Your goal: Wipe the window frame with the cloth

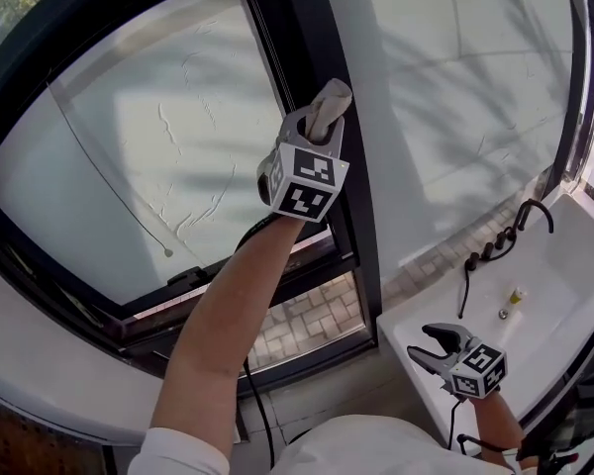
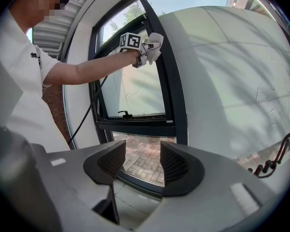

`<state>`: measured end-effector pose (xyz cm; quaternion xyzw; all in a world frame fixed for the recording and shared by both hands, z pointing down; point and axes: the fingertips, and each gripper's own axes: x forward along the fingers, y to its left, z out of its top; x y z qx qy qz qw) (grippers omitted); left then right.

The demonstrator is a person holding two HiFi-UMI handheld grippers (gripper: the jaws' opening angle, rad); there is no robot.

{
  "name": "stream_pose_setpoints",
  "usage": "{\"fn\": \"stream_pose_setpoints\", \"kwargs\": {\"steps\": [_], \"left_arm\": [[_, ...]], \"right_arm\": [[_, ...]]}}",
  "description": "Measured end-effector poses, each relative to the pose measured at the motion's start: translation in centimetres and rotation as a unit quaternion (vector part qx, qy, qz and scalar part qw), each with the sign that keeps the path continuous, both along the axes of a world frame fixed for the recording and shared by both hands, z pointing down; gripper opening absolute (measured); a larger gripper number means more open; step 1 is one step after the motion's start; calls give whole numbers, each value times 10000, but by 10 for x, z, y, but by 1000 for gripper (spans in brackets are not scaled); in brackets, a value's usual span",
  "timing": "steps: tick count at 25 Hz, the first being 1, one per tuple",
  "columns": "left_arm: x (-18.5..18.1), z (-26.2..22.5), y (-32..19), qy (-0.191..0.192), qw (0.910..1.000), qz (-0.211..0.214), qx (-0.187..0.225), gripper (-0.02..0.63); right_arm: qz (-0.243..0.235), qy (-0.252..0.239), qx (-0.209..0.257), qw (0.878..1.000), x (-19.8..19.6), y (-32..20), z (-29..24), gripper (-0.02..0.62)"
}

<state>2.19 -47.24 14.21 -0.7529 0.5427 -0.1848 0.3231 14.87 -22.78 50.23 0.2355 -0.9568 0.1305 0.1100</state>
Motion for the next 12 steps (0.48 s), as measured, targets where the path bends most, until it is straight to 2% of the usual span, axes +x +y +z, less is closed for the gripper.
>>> {"fn": "stream_pose_setpoints", "kwargs": {"steps": [12], "left_arm": [[2,145,-1,-94,9994,-121,-308,98]], "right_arm": [[26,84,-51,9999,9,11,1,225]]}}
